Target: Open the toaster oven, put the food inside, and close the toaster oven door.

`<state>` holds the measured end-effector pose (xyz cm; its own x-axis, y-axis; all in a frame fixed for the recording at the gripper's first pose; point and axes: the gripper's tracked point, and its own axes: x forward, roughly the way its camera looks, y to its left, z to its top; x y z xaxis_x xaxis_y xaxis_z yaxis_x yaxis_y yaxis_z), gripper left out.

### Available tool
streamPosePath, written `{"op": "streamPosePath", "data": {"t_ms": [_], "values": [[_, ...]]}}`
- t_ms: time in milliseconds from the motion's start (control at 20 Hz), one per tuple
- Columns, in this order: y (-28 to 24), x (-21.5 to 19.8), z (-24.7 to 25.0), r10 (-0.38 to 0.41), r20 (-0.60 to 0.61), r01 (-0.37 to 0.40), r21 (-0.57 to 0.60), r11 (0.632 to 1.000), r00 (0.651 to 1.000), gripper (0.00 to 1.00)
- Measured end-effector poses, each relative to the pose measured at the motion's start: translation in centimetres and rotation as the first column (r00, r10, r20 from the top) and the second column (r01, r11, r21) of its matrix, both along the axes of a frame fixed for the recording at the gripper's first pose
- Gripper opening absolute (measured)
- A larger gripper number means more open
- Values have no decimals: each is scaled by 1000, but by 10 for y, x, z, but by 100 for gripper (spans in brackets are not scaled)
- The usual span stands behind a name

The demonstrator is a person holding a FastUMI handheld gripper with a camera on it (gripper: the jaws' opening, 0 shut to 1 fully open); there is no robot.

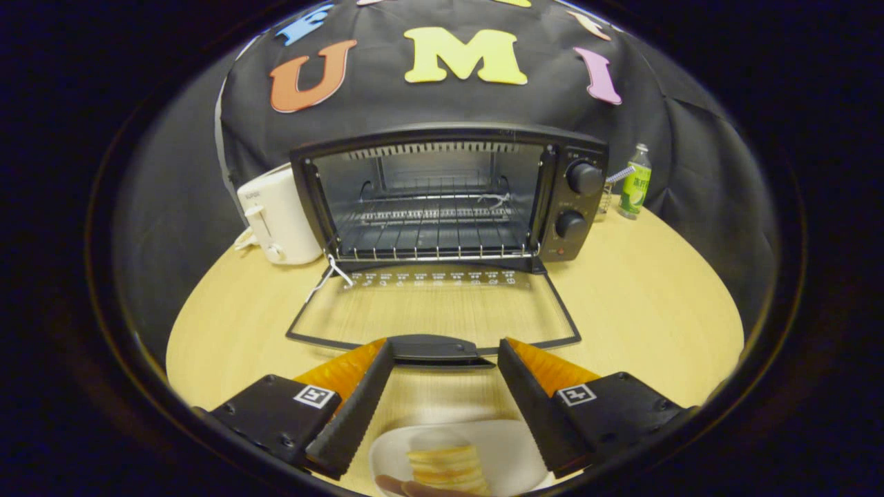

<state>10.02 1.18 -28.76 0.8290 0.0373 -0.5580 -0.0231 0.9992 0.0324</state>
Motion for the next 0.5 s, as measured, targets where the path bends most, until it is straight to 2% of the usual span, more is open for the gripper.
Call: {"op": "streamPosePath", "data": {"t_ms": [200,350,500], "values": [[0,-4,1,7,15,-7,-21,1000,1000,100],[-1,-23,-1,5,1,-5,63,998,1000,100],[-8,-49,11,4,58,-10,102,995,998,100]]}}
